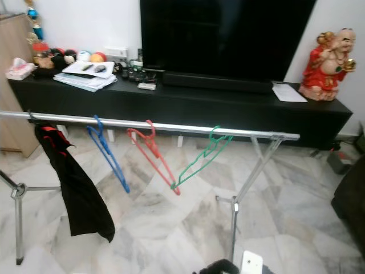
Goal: Hang hanger
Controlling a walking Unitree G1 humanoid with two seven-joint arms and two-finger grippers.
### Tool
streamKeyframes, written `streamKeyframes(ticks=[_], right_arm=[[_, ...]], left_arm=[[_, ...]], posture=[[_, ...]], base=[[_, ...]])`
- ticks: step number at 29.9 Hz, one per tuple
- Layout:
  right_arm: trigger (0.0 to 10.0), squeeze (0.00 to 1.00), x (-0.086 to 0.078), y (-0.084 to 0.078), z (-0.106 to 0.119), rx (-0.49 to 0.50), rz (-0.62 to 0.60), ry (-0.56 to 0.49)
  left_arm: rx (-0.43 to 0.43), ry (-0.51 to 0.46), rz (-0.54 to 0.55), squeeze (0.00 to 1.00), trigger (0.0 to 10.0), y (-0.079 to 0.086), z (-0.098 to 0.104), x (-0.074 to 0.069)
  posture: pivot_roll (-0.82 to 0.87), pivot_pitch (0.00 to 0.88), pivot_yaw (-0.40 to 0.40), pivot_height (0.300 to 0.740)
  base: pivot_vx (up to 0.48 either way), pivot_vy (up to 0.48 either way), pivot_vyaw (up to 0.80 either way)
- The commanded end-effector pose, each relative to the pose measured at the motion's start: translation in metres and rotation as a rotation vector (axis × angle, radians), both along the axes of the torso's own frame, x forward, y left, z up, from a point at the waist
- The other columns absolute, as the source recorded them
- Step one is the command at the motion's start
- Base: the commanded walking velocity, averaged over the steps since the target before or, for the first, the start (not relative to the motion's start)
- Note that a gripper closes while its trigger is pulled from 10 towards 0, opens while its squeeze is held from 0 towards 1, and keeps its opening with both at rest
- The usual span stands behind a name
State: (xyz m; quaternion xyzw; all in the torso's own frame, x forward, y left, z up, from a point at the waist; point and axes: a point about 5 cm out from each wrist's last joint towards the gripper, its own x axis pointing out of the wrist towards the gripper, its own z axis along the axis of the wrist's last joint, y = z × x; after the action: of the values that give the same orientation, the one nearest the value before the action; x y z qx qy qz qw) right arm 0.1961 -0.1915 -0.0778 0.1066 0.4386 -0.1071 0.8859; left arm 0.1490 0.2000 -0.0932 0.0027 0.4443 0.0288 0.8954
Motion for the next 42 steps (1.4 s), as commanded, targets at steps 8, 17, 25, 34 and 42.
streamKeyframes(ticks=[8, 17, 25, 34, 42], right_arm=[[10.0, 0.0, 0.005, 0.007, 0.002, 0.013, 0.004, -0.014], [10.0, 0.0, 0.005, 0.008, 0.002, 0.014, 0.007, -0.013], [10.0, 0.0, 0.005, 0.005, 0.002, 0.006, 0.024, -0.012], [10.0, 0.0, 0.007, 0.002, 0.003, -0.006, 0.042, -0.011], [10.0, 0.0, 0.014, 0.001, 0.008, -0.015, 0.063, -0.026]], left_arm=[[0.004, 0.051, -0.003, 0.0, 10.0, 0.002, -0.005, -0.013], [0.0, 0.023, 0.032, 0.0, 10.0, 0.003, -0.004, -0.012], [-0.02, -0.045, 0.109, 0.0, 10.0, 0.002, -0.001, -0.009], [-0.018, -0.122, 0.0, 0.0, 10.0, -0.004, 0.005, 0.001], [-0.034, -0.193, -0.043, 0.0, 10.0, -0.008, 0.011, 0.013]], posture=[[0.04, 0.014, -0.044, 0.74], [0.05, 0.012, -0.047, 0.74], [0.06, 0.008, -0.058, 0.74], [0.08, 0.01, -0.078, 0.74], [0.09, 0.0, -0.09, 0.74]], base=[[0.0, 0.271, 0.0], [0.0, 0.0, 0.0], [0.0, 0.0, 0.0], [0.0, 0.0, 0.0], [0.0, 0.0, 0.0]])
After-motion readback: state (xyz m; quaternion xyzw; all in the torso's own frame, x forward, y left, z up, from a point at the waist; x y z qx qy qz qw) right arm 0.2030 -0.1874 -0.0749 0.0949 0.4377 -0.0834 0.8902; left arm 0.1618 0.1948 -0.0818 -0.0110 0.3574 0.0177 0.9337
